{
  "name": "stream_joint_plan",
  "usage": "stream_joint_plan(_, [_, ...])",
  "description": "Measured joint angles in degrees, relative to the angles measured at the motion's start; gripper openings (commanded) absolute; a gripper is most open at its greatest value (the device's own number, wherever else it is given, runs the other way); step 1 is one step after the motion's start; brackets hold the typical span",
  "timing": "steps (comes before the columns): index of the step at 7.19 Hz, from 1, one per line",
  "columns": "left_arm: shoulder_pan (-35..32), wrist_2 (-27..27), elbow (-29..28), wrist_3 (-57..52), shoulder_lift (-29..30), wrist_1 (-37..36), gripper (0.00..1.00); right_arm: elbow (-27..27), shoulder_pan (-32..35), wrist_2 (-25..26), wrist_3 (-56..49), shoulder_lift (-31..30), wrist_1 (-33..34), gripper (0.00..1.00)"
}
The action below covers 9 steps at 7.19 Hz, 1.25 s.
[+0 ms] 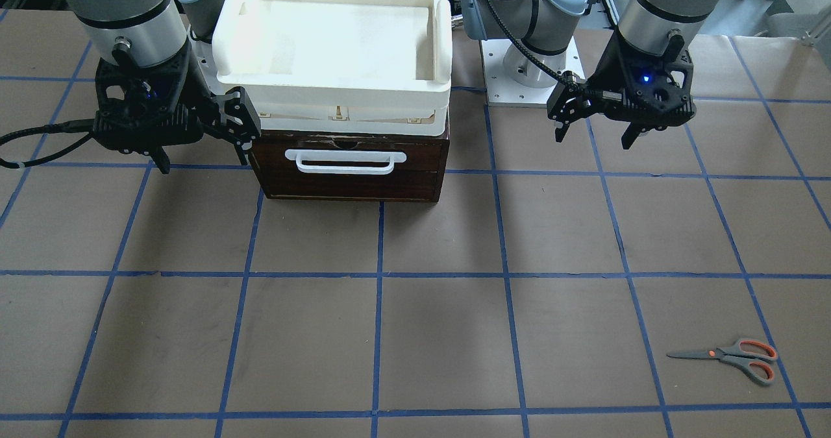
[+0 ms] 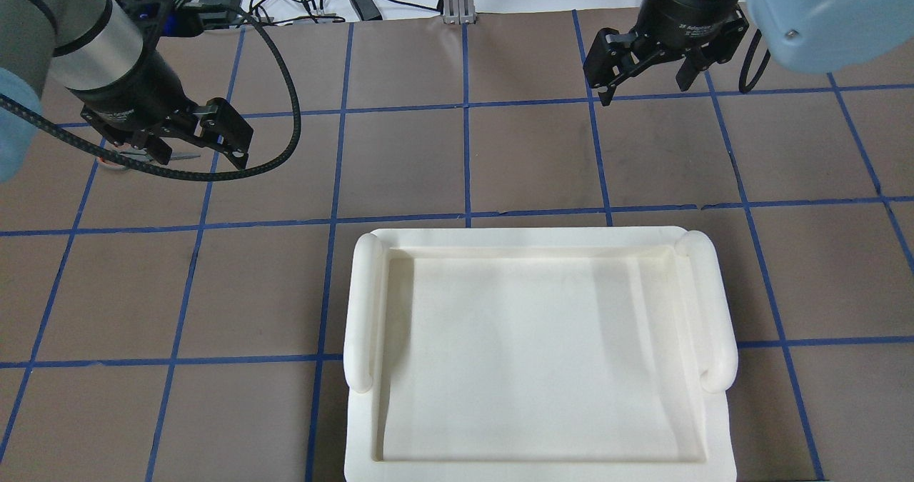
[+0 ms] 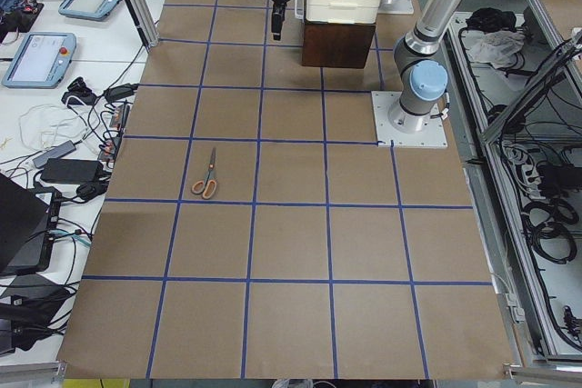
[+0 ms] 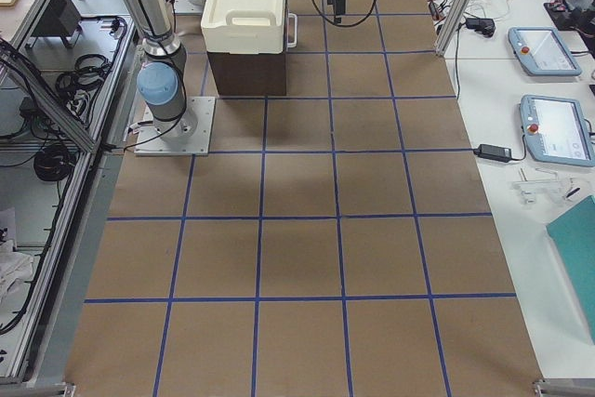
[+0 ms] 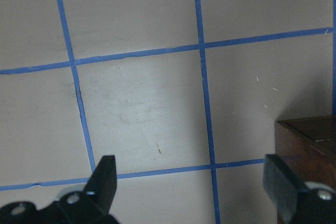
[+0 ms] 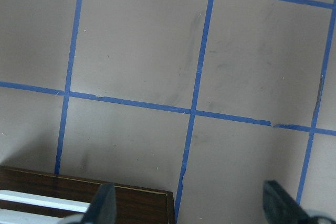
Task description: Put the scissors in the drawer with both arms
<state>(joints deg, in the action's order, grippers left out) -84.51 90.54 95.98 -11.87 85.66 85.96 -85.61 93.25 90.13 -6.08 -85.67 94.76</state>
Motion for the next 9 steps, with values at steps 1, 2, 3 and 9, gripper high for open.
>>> stream_joint_plan(1, [0.0, 0.0, 0.0, 0.0, 0.0, 0.0, 1.0, 0.0, 0.0, 0.0, 0.0, 0.0, 0.0, 1.0])
stream_joint_plan(2, [0.0, 0.0, 0.0, 0.0, 0.0, 0.0, 1.0, 0.0, 0.0, 0.0, 0.0, 0.1, 0.1, 1.0])
stream_joint_plan(3, [0.0, 0.0, 0.0, 0.0, 0.0, 0.0, 1.0, 0.0, 0.0, 0.1, -0.3, 0.2, 0.3, 1.0])
stream_joint_plan(9, [1.2, 4.4, -0.1, -8.3, 2.1, 0.8, 1.0, 0.2, 7.4, -0.1, -22.2, 7.6, 4.1, 1.0])
